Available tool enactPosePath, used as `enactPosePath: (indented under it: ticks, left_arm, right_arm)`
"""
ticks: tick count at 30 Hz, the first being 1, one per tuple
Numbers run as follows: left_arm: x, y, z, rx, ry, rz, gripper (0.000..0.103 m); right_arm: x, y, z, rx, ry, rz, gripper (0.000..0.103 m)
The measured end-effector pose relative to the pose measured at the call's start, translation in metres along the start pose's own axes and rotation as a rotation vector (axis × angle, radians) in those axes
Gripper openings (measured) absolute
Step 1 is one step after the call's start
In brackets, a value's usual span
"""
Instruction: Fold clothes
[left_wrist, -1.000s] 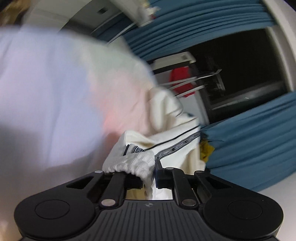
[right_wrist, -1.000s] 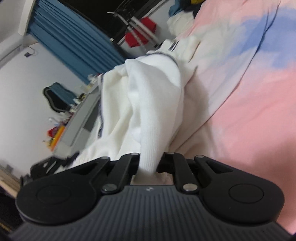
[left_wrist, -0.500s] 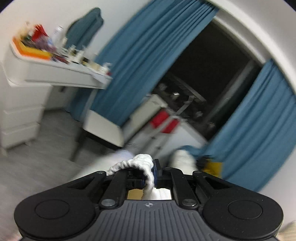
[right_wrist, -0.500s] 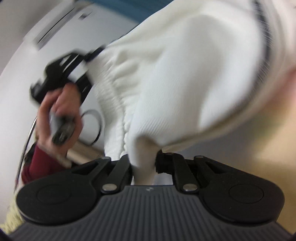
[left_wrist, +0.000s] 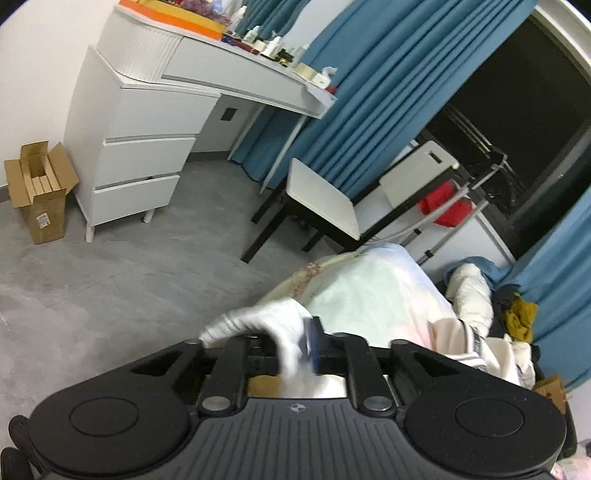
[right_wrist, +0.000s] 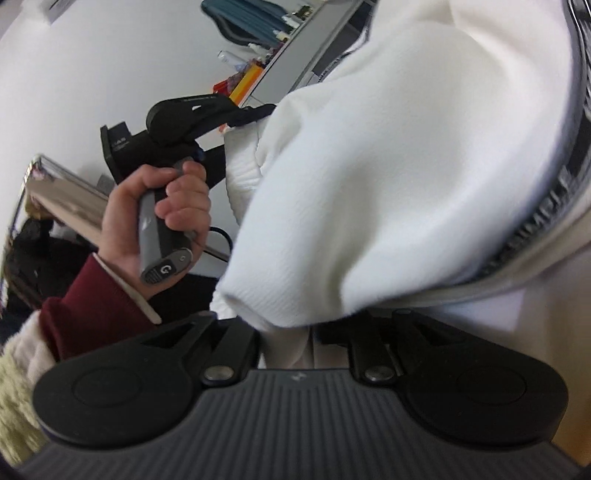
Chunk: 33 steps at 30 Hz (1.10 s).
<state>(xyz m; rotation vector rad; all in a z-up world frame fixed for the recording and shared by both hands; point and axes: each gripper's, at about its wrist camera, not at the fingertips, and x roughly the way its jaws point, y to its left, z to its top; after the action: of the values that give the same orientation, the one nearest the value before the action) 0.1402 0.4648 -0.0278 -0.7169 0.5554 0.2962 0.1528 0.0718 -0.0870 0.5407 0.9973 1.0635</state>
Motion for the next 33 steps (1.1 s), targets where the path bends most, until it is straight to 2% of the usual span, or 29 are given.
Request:
enactPosePath:
  ticks: [1,3,6,9,14,17,22,25,30,33]
  left_arm:
    - [-0.015,0.000,-0.006,0.023,-0.009,0.001,0.038]
    - [-0.048,-0.004,-0.019,0.072,-0.031,-0.006,0.051]
    - [-0.088,-0.023,-0.034,0.134,-0.054,0.008,0.065]
    - [-0.128,-0.048,-0.052,0.201,-0.095,0.011,0.075]
    - [-0.178,-0.106,-0.094,0.309,-0.144,-0.022,0.079]
    - [-0.197,-0.145,-0.132,0.372,-0.146,-0.065,0.079]
    - [-0.219,-0.210,-0.198,0.487,-0.157,-0.126,0.080]
    - [-0.219,-0.246,-0.234,0.524,-0.150,-0.152,0.080]
    - [-0.204,-0.296,-0.290,0.576,-0.146,-0.140,0.081]
    - [-0.186,-0.324,-0.308,0.579,-0.134,-0.130,0.081]
  right_arm:
    - [-0.005,0.004,-0.001,-0.024,-0.003,-0.020,0.030]
    - [-0.014,0.011,-0.004,-0.070,-0.013,-0.069,0.058]
    - [-0.030,0.017,-0.012,-0.115,-0.040,-0.131,0.080]
    - [-0.050,0.020,-0.018,-0.158,-0.083,-0.191,0.088]
    - [-0.103,0.031,-0.022,-0.279,-0.161,-0.293,0.088]
    - [-0.144,0.035,-0.025,-0.359,-0.214,-0.351,0.088]
    - [-0.201,0.041,-0.011,-0.456,-0.335,-0.454,0.088]
    - [-0.230,0.037,0.001,-0.472,-0.400,-0.508,0.088]
    - [-0.278,0.020,0.009,-0.498,-0.493,-0.608,0.088]
    - [-0.298,0.002,0.012,-0.495,-0.539,-0.655,0.088]
